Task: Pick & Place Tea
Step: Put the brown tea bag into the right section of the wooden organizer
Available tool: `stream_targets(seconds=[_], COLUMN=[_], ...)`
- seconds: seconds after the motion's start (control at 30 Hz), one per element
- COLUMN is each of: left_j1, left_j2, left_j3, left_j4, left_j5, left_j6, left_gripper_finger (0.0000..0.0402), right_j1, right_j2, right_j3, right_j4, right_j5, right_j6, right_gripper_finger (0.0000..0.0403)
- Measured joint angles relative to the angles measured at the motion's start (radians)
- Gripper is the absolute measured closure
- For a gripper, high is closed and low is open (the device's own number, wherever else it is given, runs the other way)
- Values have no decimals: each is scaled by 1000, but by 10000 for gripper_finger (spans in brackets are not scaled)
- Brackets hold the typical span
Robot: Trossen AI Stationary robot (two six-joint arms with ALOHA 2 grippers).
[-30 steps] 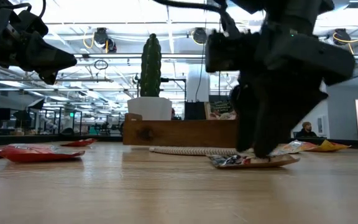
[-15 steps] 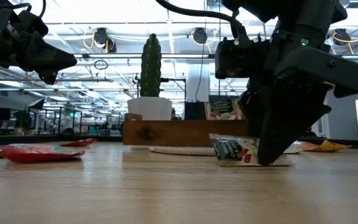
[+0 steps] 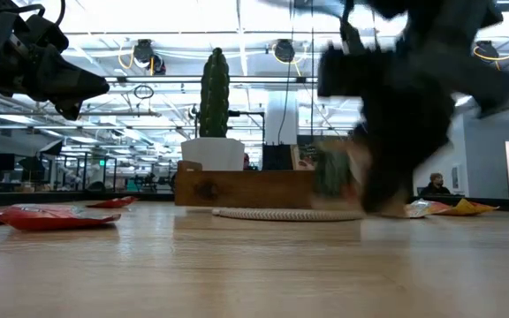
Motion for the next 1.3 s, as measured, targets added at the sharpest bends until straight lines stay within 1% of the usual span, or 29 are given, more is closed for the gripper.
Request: stream_targets(seconds=[0.07,0.17,0.23,0.3,0.37,0.4,0.47,0.53,0.67,0.77,0.83,0.93,1.1,1.3], left_j1=[0,0,0,0,0,0,0,0,0,0,0,0,0,0], left_j2=[0,0,0,0,0,0,0,0,0,0,0,0,0,0], left_j3=[0,0,0,0,0,0,0,0,0,0,0,0,0,0], left_j4=[0,0,0,0,0,0,0,0,0,0,0,0,0,0], left_j5=[0,0,0,0,0,0,0,0,0,0,0,0,0,0], left_j6=[0,0,0,0,0,0,0,0,0,0,0,0,0,0], left_gripper_finger=[344,344,344,344,344,344,344,344,344,344,344,344,344,344], right_j1=[18,64,94,112,106,97,71,45,12,-10,-23,-51,-101,-135], right_j2=[-32,-64,-75,-74,-57,-48,-32,-22,-2,-4,-4,-4,-6,-7], right_j3=[2,2,2,-16,-65,-96,-163,-229,-343,-388,-401,-401,-399,-398], right_j4=[6,3,5,38,113,156,273,427,736,870,909,925,945,936], right_j5=[115,360,566,765,888,918,939,942,939,913,889,813,700,653], right_j6=[24,38,48,94,140,150,149,130,3,-61,-97,-134,-147,-149], right_gripper_finger=[393,391,396,396,392,389,387,393,395,393,396,398,395,396])
